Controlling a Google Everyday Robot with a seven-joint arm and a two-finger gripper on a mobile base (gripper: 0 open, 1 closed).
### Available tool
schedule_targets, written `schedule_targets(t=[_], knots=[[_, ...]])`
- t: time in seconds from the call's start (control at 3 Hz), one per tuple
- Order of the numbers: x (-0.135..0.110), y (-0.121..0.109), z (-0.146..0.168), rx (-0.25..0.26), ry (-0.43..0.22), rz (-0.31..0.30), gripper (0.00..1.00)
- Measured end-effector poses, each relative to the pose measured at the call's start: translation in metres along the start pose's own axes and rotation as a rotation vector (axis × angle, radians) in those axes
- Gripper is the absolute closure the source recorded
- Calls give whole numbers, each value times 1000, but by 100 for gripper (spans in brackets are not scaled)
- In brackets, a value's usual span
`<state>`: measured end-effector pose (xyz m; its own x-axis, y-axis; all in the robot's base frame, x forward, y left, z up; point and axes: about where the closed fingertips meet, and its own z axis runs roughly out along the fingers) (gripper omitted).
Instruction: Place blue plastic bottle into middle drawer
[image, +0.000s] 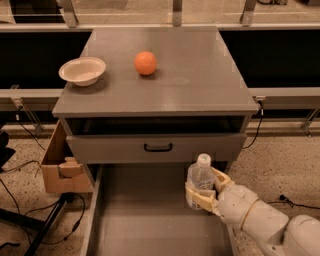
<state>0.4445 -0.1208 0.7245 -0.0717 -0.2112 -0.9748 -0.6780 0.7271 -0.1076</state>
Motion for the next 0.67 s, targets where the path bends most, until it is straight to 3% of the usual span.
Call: schedule_targets(t=[0.33, 0.67], knots=[[67, 31, 33, 44, -10, 81, 100], [69, 31, 37, 40, -10, 80, 100]])
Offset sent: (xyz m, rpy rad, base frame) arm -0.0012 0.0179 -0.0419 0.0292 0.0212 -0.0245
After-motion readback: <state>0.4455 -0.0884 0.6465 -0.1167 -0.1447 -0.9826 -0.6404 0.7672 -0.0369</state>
